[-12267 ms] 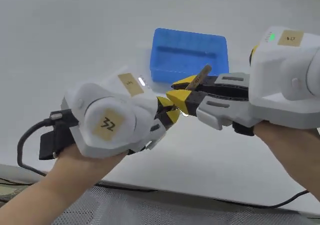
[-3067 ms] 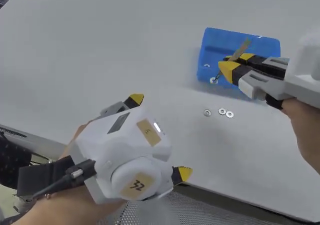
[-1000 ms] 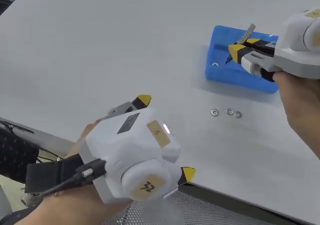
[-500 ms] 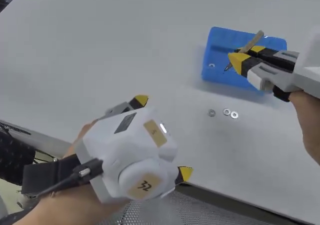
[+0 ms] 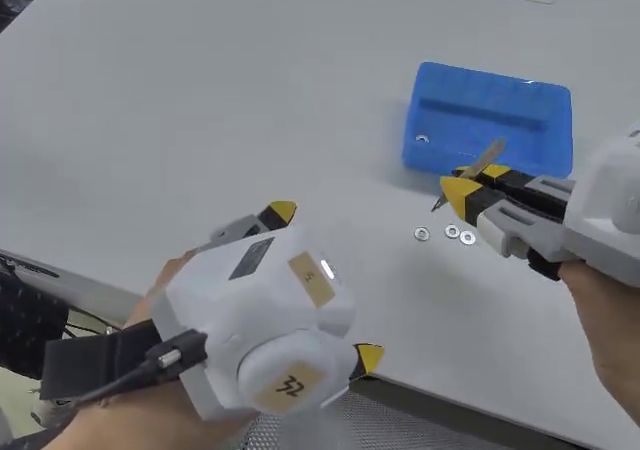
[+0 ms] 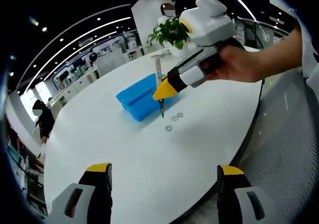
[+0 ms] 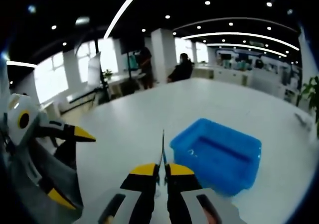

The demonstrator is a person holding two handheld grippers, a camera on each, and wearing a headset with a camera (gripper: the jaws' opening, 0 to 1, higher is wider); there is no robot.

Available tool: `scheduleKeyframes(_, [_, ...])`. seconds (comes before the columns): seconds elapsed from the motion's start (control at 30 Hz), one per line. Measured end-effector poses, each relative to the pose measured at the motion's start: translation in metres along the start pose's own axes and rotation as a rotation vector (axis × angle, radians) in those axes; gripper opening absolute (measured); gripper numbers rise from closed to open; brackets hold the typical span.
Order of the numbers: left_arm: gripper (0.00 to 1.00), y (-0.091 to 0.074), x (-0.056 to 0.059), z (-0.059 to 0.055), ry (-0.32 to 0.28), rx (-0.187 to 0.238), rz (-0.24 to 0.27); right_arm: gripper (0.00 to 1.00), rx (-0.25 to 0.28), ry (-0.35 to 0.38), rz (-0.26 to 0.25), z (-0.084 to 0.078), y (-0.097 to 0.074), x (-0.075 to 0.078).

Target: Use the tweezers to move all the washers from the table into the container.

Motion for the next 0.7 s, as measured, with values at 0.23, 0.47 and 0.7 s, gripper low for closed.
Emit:
scheduleKeyframes(0.23, [0.88, 0.0, -0.001, 0.0, 0.001, -0.004, 0.004, 0.04, -0.035, -0.007, 0.009, -0.014, 0.005, -0.004])
scheduleKeyframes(0.47, [0.87, 0.0, -0.001, -0.001, 0.005, -0.008, 0.006, 0.04, -0.039, -0.034, -0.008, -0.017, 0.008, -0.005])
scheduleKeyframes(0.7, [0.87, 0.0, -0.001, -0.002, 0.007, -0.012, 0.003, 0.04, -0.039, -0.049, -0.009, -0.02, 0.007, -0.008])
Point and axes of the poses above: the centre of the closed fingertips' face, and the gripper's own axes: y roughly forward along the fingers, x roughly to its right, z roughly out of its top, the point moved 5 cm from there along -y, roughly backward along the fingers, and after that the axes turned 7 degrees about -z, right-handed, at the moved point
